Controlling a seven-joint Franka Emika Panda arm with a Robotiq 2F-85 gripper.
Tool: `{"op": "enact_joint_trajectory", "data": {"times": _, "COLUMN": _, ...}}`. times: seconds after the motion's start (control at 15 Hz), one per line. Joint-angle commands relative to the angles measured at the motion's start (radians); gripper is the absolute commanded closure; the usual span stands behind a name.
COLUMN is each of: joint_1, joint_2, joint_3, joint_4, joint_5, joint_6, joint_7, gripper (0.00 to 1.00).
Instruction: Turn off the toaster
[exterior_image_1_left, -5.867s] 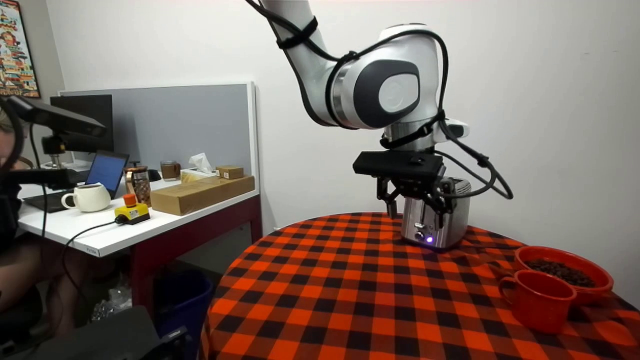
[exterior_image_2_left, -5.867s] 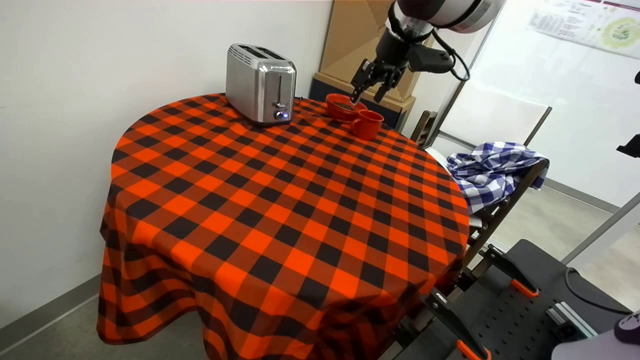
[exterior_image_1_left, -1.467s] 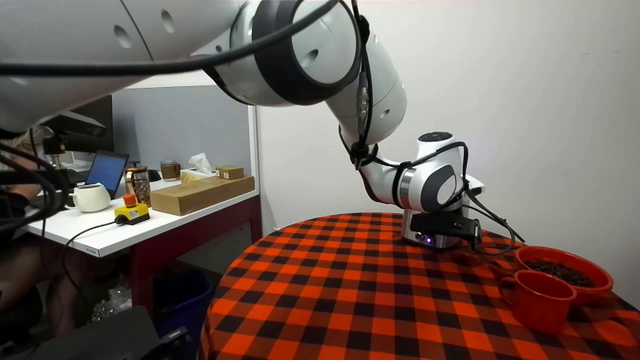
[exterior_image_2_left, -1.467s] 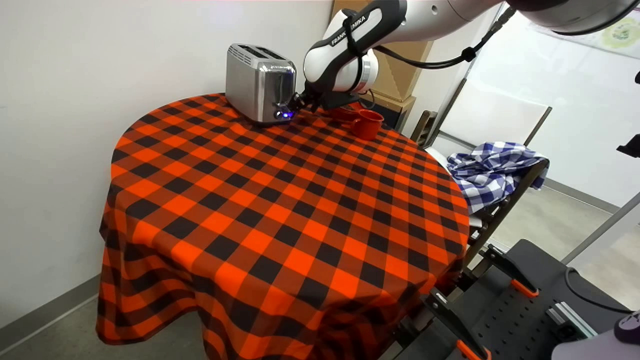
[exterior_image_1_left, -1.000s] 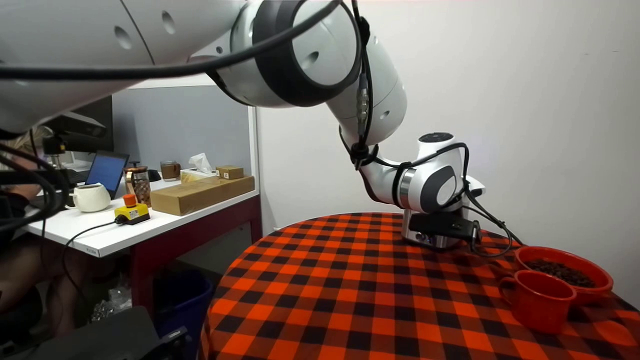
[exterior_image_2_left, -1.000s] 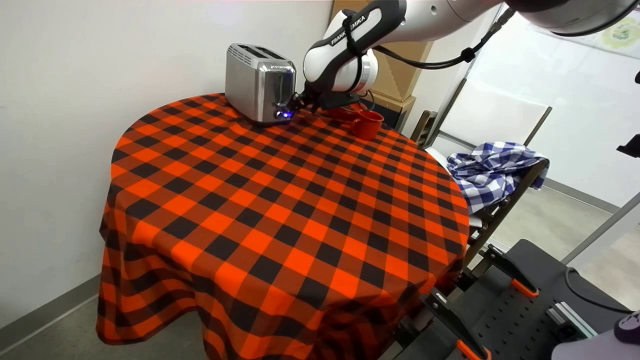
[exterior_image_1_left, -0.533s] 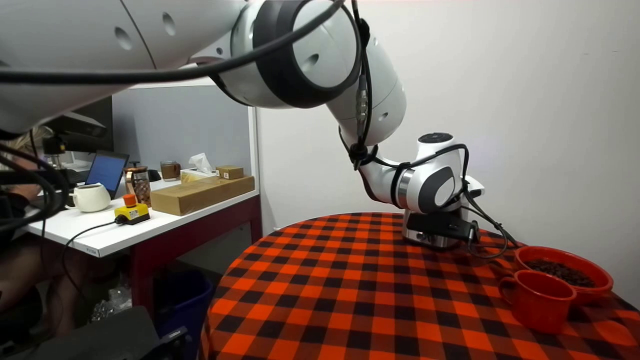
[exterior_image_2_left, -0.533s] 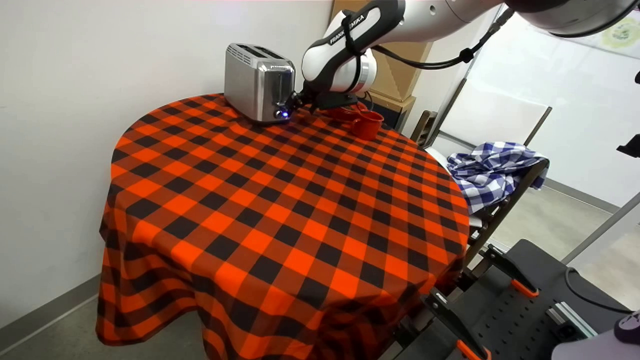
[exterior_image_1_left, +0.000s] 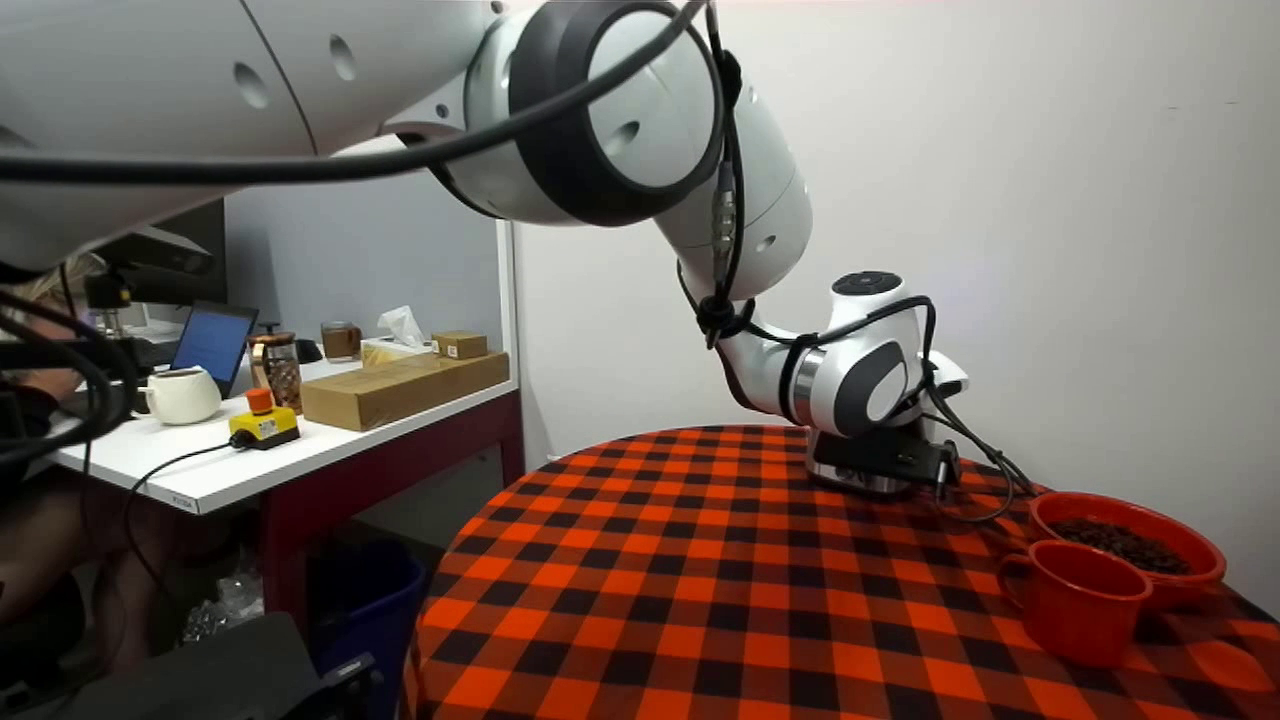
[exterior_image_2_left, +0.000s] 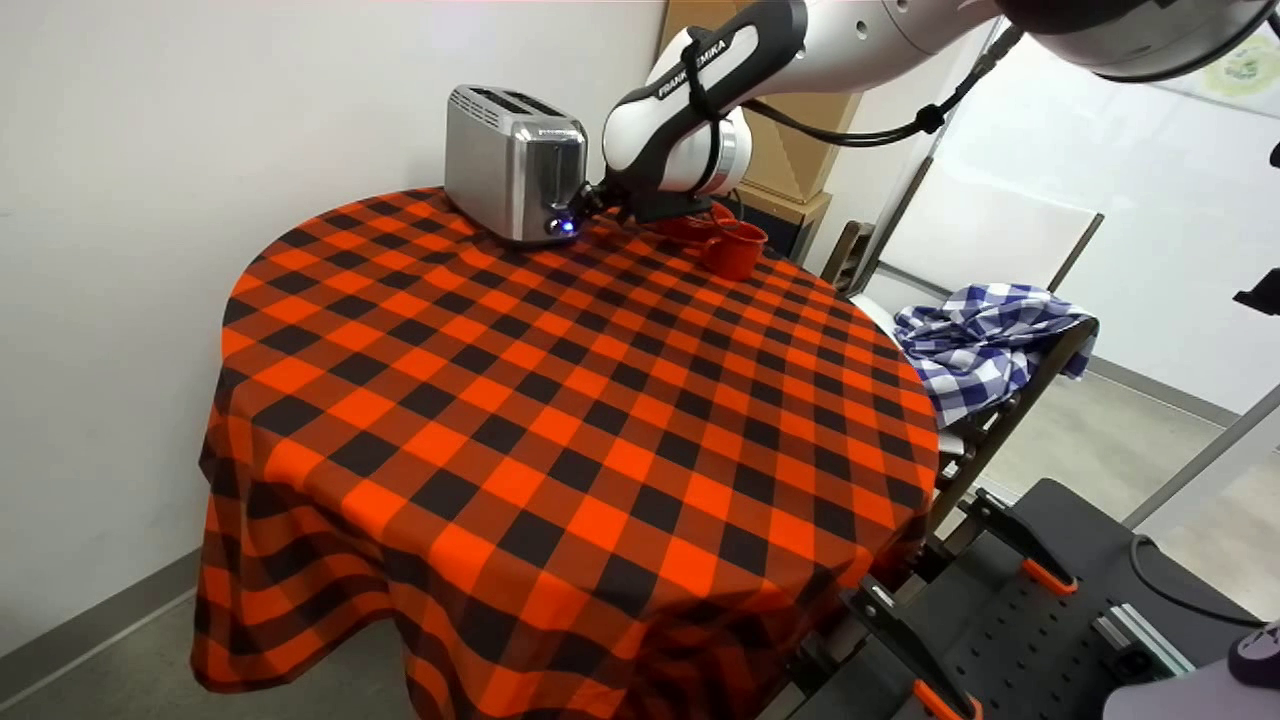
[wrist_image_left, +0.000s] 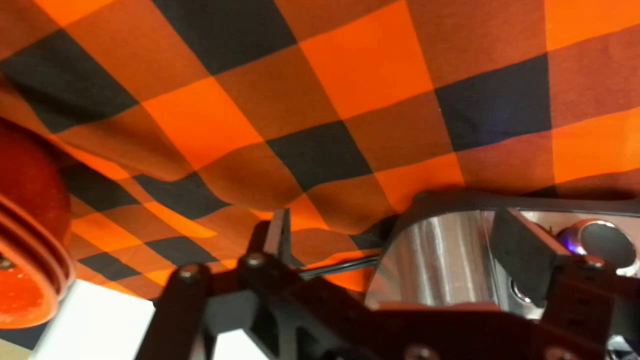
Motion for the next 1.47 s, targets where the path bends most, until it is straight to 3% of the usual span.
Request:
{"op": "enact_joint_trajectory", "data": {"times": 0.0, "joint_1": -0.012, "joint_2": 0.022, "joint_3": 0.044, "joint_4": 0.044, "joint_5": 0.03, "joint_6": 0.037, "joint_7": 0.008, "gripper": 0.0}}
{"op": "enact_joint_trajectory", "data": {"times": 0.4, "joint_1": -0.044, "joint_2": 0.016, "joint_3": 0.106, "joint_4": 0.042, "joint_5": 0.078, "joint_6": -0.002, "joint_7": 0.0, "gripper": 0.0}}
{"op": "enact_joint_trajectory", "data": {"times": 1.0, "joint_1": -0.035, "joint_2": -0.002, "joint_3": 0.071, "joint_4": 0.066, "joint_5": 0.091, "joint_6": -0.201, "joint_7": 0.015, "gripper": 0.0}}
{"op": "enact_joint_trajectory", "data": {"times": 1.4, "joint_1": -0.028, "joint_2": 0.011, "joint_3": 0.04, "joint_4": 0.091, "joint_5": 0.082, "joint_6": -0.213, "joint_7": 0.016, "gripper": 0.0}}
